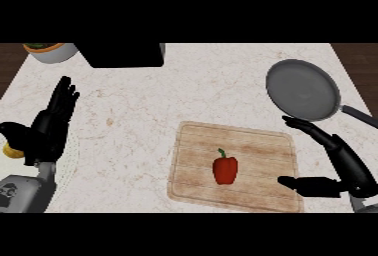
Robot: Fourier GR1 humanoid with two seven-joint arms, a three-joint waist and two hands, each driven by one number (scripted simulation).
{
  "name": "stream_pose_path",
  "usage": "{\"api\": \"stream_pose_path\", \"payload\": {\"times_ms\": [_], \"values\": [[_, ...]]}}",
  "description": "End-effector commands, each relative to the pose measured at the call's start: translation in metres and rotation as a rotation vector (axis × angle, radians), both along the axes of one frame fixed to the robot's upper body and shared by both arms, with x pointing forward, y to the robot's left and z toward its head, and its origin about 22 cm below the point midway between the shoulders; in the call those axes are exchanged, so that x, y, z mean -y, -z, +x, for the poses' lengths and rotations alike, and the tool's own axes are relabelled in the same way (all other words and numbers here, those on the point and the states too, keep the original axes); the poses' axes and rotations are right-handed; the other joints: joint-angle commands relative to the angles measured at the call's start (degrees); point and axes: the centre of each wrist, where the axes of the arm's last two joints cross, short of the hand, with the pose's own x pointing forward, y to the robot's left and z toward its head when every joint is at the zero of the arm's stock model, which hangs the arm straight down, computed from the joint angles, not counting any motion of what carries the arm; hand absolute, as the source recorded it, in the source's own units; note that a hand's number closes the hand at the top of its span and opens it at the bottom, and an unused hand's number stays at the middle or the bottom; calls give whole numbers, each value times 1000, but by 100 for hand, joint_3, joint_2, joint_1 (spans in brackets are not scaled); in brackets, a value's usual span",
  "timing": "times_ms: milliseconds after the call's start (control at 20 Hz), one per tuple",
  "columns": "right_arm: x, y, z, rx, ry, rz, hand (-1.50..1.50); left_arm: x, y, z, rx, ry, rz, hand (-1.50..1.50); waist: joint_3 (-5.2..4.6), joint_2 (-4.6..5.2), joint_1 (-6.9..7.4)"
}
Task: Pick the bell pepper from the cutting board and place it in the pan
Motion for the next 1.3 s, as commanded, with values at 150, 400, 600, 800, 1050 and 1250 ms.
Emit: {"api": "stream_pose_path", "payload": {"times_ms": [150, 400, 600, 800, 1050, 1250], "values": [[28, -94, -7, -34, -66, -376, -150, -1, 6, -4, -12, 20, -2, 0, -20, -18, 64], [-17, -146, -5, -97, -48, -467, -150, 19, 9, 8, -4, 47, 22, 0, -14, 19, 171], [-47, -175, -6, -52, -21, -500, -150, 5, 12, 0, -6, 46, 7, 0, -11, 22, 236], [-75, -174, 8, -47, -38, -506, -150, 17, 13, 20, -6, 67, -19, 0, -6, 36, 203], [-98, -168, 1, -146, -164, -495, -150, 18, -8, 15, 1, 49, -1, 0, -2, 18, 184], [-120, -151, -3, -152, -204, -455, -150, 9, 2, 8, -17, 34, 3, 0, -1, 19, 183]]}}
